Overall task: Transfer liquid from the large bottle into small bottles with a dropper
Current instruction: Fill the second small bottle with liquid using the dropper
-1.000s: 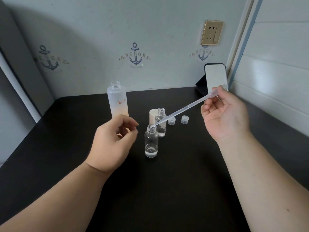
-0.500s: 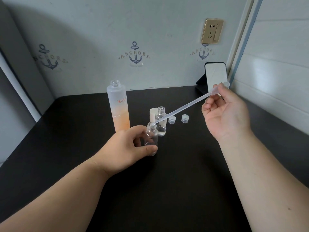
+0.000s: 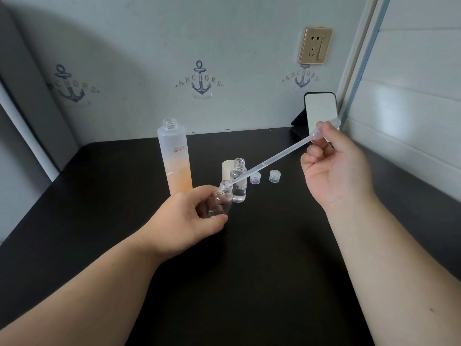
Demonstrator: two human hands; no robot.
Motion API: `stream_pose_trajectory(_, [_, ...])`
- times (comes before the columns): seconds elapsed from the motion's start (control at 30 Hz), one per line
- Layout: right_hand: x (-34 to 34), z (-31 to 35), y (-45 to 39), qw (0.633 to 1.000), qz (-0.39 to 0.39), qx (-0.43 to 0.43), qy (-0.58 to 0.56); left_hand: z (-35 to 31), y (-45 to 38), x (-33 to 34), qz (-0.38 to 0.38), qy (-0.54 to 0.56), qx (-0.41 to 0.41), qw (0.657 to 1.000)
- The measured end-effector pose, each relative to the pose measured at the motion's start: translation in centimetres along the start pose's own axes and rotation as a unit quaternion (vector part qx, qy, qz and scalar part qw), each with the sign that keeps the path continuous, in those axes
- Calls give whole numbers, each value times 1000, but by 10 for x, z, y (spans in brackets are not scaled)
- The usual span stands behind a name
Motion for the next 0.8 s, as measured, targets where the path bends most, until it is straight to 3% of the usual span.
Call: stream_pose_trajectory(0.8, [-1, 0, -1, 1000, 3, -6, 16, 5, -1, 0, 2, 6, -18, 1000])
Point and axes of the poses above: each hand's wrist, its own y-axis away from the middle knuckle, its own x-axis out of the palm, z = x × y, the point moved 3 cm from there along -y, towards the middle knuckle, and after that the axes turned 14 degrees about -x, right-handed, at the moved point
